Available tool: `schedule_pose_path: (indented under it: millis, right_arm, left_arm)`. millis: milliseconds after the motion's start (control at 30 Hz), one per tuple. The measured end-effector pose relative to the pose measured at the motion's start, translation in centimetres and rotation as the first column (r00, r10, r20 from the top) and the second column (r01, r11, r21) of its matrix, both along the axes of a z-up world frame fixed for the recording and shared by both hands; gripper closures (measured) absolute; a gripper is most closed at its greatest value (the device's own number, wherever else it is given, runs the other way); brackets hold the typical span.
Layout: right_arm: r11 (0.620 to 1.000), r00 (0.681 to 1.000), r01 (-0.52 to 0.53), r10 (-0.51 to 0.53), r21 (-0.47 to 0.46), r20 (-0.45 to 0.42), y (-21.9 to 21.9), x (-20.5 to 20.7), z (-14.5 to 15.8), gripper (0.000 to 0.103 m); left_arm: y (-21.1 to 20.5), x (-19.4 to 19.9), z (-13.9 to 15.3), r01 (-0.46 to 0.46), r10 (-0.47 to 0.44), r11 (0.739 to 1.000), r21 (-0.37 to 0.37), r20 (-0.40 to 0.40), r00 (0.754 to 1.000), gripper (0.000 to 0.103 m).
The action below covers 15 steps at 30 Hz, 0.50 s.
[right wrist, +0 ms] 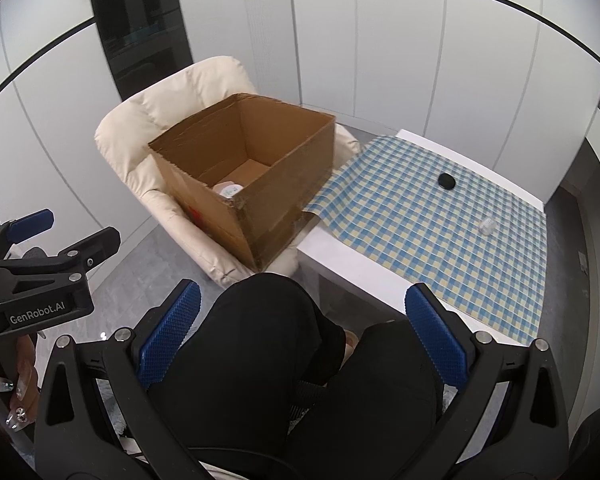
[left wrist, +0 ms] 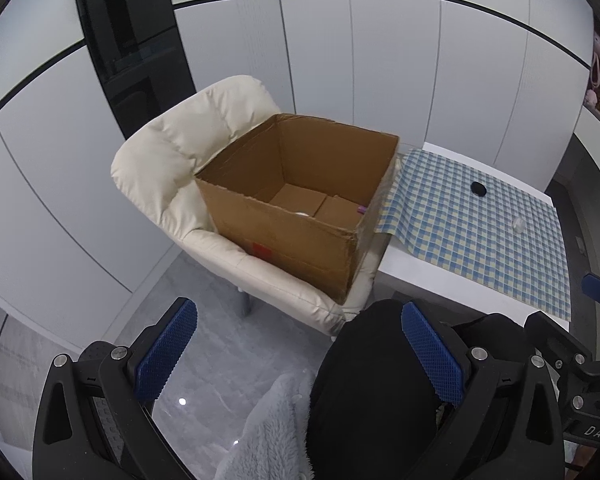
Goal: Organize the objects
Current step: 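Move both open tools back toward the black round item on the table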
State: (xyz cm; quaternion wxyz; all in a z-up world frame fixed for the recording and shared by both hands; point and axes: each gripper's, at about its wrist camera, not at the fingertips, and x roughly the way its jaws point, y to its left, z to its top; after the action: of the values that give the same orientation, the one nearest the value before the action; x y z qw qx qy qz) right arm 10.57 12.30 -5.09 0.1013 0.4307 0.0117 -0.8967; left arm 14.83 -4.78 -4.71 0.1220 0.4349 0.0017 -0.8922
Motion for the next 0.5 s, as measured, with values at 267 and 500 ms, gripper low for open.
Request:
schedule_pose_path:
  millis: [267,500]
  right_arm:
    - [0.994,0.994,0.105,-0.105,-0.015,0.016,3.7,0.6,-0.4,0.000]
    - [0.980,0.980,0.200,-0.199,-0.024,0.024,6.7,1.5,-0.6,0.000]
  left_arm:
    - [3.7,-1.3,-0.2,0.097,-0.097,0.995,-0.004,0.007,0.995,0.001]
    - [6.6,-2.2,-0.5,0.171,-0.171,0.985,-0.007,0.014,0.985,0.001]
